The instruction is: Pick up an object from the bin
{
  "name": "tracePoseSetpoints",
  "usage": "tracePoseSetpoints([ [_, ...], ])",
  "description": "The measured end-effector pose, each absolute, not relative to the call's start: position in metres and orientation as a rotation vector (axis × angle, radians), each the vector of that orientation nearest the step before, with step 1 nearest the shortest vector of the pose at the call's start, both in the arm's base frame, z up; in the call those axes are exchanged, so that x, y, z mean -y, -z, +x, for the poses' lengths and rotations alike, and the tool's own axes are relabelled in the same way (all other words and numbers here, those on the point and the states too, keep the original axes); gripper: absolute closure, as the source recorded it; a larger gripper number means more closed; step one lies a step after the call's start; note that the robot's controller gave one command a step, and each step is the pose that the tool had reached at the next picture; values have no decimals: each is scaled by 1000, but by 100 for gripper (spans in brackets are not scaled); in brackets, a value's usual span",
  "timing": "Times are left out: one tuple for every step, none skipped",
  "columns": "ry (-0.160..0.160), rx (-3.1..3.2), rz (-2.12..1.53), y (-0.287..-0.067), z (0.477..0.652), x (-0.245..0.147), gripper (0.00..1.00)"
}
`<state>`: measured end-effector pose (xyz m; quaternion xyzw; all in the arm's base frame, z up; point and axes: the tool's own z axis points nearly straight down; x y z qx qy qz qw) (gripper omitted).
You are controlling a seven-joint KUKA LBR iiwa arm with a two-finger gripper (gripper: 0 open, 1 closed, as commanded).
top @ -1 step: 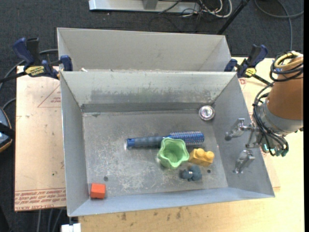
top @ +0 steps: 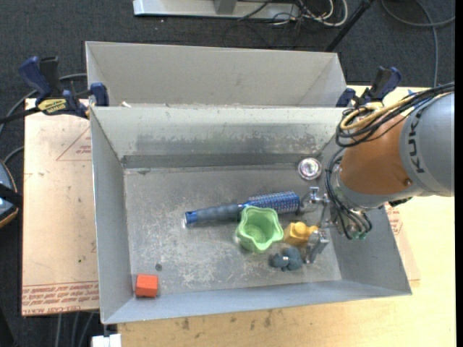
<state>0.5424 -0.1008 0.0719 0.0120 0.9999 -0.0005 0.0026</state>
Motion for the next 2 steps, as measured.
tracePoseSetpoints([
  [3,-3129,38,-76,544,101,100],
  [3,-3092,-499,-259,537,97,100],
])
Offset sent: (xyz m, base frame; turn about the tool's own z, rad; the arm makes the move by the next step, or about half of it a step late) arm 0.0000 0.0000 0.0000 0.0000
